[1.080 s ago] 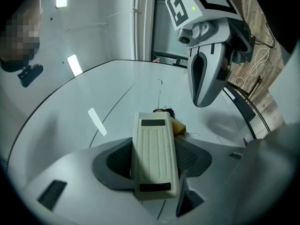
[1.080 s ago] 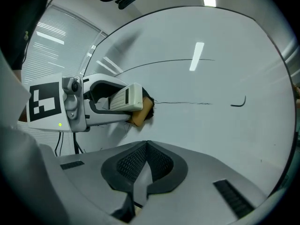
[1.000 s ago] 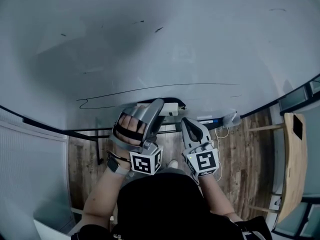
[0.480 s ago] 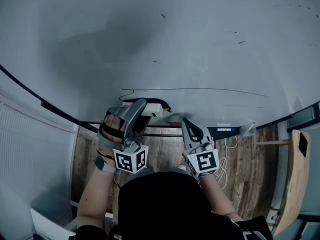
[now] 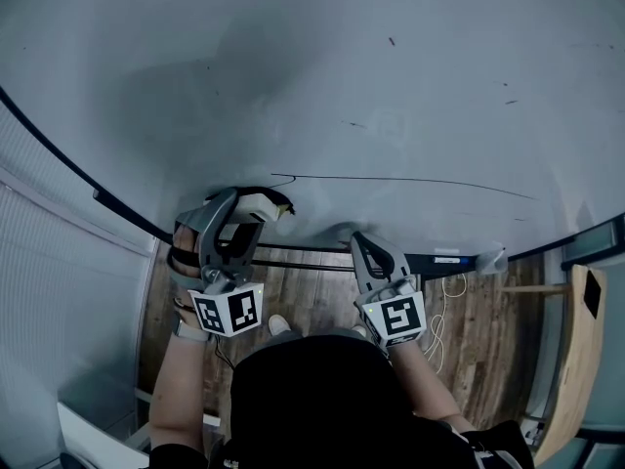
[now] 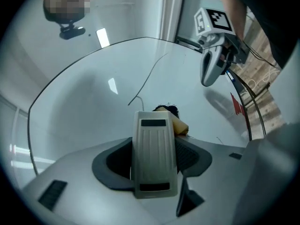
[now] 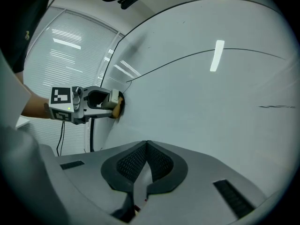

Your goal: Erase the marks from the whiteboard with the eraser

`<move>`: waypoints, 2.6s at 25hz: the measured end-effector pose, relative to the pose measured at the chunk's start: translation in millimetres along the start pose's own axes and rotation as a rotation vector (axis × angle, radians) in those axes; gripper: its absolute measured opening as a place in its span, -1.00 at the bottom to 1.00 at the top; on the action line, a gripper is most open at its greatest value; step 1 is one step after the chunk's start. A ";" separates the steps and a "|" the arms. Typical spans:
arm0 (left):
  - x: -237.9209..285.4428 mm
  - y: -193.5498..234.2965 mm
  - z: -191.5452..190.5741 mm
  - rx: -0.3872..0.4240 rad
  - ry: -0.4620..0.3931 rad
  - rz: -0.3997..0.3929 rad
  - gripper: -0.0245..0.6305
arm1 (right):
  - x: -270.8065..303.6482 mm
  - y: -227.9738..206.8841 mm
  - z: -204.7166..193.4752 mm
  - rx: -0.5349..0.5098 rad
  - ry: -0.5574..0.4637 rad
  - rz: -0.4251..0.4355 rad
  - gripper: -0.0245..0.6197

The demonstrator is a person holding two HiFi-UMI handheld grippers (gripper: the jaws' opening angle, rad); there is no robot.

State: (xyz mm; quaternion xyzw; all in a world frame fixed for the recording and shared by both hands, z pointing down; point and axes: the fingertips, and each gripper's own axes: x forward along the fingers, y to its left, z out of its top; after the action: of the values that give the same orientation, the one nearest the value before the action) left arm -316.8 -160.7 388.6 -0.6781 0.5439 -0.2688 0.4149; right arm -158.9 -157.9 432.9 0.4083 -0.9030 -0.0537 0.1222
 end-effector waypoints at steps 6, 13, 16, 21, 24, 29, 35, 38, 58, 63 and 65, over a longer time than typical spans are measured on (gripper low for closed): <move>-3.1 20.3 -1.6 -0.285 0.010 0.066 -0.12 | -2.1 2.3 -5.3 0.013 0.013 0.005 -0.84; 4.7 43.8 26.7 -0.400 -0.007 0.134 -0.12 | -11.2 -3.4 -5.7 0.018 0.010 0.005 -0.84; 10.2 44.9 43.8 -0.426 -0.025 0.156 -0.12 | -17.4 -7.7 -6.6 0.020 0.011 0.000 -0.84; 24.4 39.9 78.2 -0.410 -0.044 0.158 -0.12 | -31.2 -23.4 -5.5 0.009 -0.007 -0.017 -0.84; 33.5 34.2 103.6 -0.354 -0.081 0.145 -0.12 | -36.7 -30.7 -6.3 0.016 -0.006 -0.033 -0.84; 42.0 23.8 127.0 -0.168 -0.097 0.078 -0.12 | -35.1 -30.6 -2.6 0.017 -0.007 -0.036 -0.84; 32.7 31.1 106.6 -0.101 -0.117 0.053 -0.12 | -23.0 -17.1 3.0 0.005 -0.013 -0.012 -0.84; 22.5 40.8 81.0 -0.100 -0.104 0.058 -0.12 | -17.5 -10.1 4.0 -0.007 -0.014 0.000 -0.84; 27.6 32.0 79.3 0.024 0.009 0.009 -0.12 | -23.9 -35.1 -5.7 0.018 -0.021 0.050 -0.84; 36.2 29.2 109.5 0.001 0.001 0.008 -0.12 | -40.7 -51.6 -2.3 0.009 -0.033 0.040 -0.84; 39.6 27.6 122.7 0.002 -0.014 0.008 -0.12 | -49.0 -59.2 -3.9 0.021 -0.025 0.025 -0.84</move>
State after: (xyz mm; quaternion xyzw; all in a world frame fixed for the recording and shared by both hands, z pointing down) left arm -220.5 -167.4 298.8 -0.6775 0.5433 -0.2630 0.4204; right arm -83.8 -160.2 416.4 0.3977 -0.9100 -0.0478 0.1073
